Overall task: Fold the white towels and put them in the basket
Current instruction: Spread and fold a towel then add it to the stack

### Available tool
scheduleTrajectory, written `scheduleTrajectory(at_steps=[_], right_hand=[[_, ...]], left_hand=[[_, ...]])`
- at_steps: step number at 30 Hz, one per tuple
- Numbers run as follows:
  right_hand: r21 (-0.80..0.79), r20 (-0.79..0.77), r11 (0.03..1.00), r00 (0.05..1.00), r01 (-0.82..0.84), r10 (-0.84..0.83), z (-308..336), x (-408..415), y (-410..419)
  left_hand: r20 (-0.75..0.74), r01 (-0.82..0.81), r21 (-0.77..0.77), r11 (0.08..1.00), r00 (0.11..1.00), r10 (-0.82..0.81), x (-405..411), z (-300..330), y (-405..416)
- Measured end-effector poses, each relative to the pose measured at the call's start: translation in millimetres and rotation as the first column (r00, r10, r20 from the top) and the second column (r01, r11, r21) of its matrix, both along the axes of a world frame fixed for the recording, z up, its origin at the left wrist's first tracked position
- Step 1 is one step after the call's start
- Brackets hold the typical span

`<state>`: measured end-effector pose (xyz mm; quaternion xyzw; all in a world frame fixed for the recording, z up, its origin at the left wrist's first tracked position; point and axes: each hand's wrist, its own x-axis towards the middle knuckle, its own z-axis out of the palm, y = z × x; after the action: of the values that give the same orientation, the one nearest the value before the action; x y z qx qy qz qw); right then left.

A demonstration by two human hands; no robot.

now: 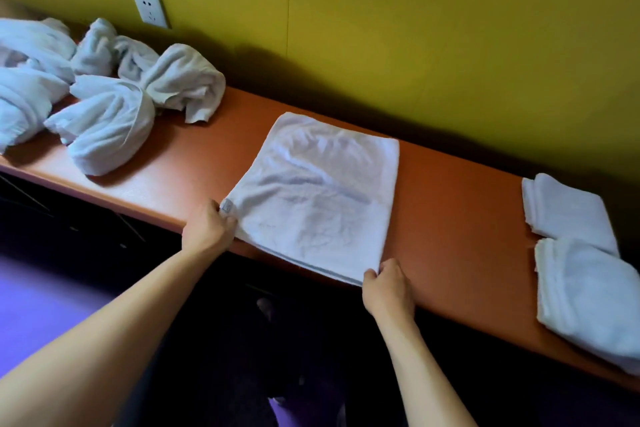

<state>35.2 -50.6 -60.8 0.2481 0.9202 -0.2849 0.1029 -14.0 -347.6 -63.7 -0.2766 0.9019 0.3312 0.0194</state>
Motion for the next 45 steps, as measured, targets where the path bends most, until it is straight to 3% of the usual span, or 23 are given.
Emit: scheduleTrajectory(at_steps=[2,6,10,14,18,21,24,29,33,40,45], right_hand=[[-0.066,-0.089,0.997,0.996,0.026,-0.032,6.2,6.4,9.3],[-0.164,-0.229,0.985,0.970,0.045,-0.082,19.0,20.9,27.6],[-0.281,-0.381,0.959,0.920,-0.024,-0.089,27.2,39.1,43.0],[-0.451,-0.390,0.892,0.903,-0.016,-0.181,28.1,57.1,58.3],[-0.686,-0.297,0.728,0.915,-0.004,-0.275,31.5,72.8,71.1],[-0.769,-0.285,0.633,0.934,-0.089,-0.215,33.9,78.2,78.1],[-0.702,-0.345,0.703,0.917,-0.112,-0.199,33.3,73.7,80.2],[-0.416,-0.567,0.895,0.815,-0.161,-0.117,30.6,48.5,85.8],[-0.437,-0.608,0.873,0.787,-0.216,-0.109,26.8,5.9,81.8],[-0.431,-0.628,0.893,0.753,-0.128,-0.195,15.1,-87.3,72.7],[-0.402,-0.682,0.907,0.702,-0.123,-0.207,21.1,-154.9,67.7]], left_hand=[[-0.073,0.007,0.035,0.999,0.997,-0.004,13.5,5.4,2.3],[-0.166,0.015,0.299,0.954,0.986,0.037,46.1,20.0,9.1],[-0.257,0.105,0.427,0.898,0.966,0.009,79.6,31.6,12.8],[-0.250,0.085,0.569,0.818,0.966,0.073,107.8,37.7,18.5],[-0.227,0.184,0.550,0.815,0.972,-0.066,128.9,45.6,14.9],[-0.283,0.270,0.322,0.907,0.942,-0.180,133.2,49.0,16.8],[-0.329,0.223,0.233,0.947,0.934,-0.139,127.5,49.5,15.5],[-0.439,0.236,0.126,0.963,0.884,-0.159,107.3,41.9,6.4],[-0.461,0.235,0.254,0.938,0.882,-0.096,72.4,36.9,6.2],[-0.475,0.153,0.280,0.948,0.880,-0.002,-11.0,33.4,17.5],[-0.486,0.107,0.150,0.983,0.874,-0.020,-73.7,37.8,17.6]])
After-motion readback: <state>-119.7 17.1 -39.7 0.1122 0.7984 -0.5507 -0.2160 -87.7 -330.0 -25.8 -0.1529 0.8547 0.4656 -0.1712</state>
